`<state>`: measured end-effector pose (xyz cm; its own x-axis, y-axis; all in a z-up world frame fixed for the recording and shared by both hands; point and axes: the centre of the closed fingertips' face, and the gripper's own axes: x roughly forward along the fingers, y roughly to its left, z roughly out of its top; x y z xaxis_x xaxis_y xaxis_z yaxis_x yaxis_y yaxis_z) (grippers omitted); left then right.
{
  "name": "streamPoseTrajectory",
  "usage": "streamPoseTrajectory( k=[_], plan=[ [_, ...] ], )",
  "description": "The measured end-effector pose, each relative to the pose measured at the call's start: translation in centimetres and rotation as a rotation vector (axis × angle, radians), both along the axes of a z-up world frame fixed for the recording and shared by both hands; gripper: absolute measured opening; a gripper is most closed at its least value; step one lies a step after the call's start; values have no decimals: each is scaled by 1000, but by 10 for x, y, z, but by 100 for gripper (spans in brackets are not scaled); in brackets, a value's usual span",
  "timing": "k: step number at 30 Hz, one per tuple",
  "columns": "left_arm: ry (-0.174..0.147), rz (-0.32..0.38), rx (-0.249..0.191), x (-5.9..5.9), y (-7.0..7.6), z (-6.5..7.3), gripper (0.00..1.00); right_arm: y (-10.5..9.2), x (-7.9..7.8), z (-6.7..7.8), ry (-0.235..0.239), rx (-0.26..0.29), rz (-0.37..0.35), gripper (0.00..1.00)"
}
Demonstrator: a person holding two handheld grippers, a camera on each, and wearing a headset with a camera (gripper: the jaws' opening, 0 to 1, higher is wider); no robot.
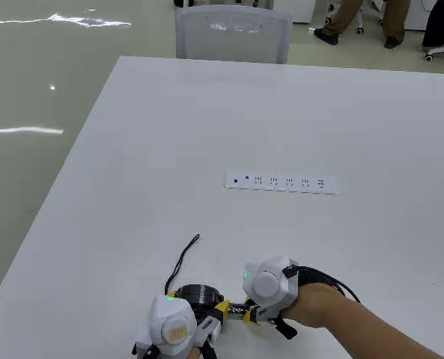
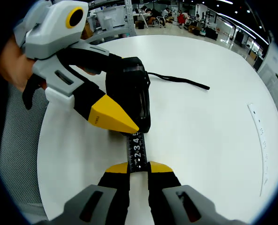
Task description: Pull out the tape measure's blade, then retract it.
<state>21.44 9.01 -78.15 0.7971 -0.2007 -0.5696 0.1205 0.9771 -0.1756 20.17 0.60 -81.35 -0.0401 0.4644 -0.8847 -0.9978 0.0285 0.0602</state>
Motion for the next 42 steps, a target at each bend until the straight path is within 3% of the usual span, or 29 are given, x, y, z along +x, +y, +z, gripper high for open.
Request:
streamPoseTrajectory(
  k=[23,33,34,35,39,42],
  plan=[
    [1,-5,-5,-1,0,1,59,26,-5,1,9,47,-18,14],
    [-2,-7,-9,-1,1,-1,59,33,-6,4,19,126,-46,14],
    [-1,-8,-8,-1,1,-2,59,34,-6,3,14,141,-42,14],
    [-1,-10,-8,-1,0,-1,59,36,-5,3,-21,157,-5,15],
    [-1,-12,-7,-2,0,0,59,34,-8,6,-21,196,-58,16],
    [0,-11,-7,-3,-1,1,59,32,-3,2,-68,190,-47,19]
  ],
)
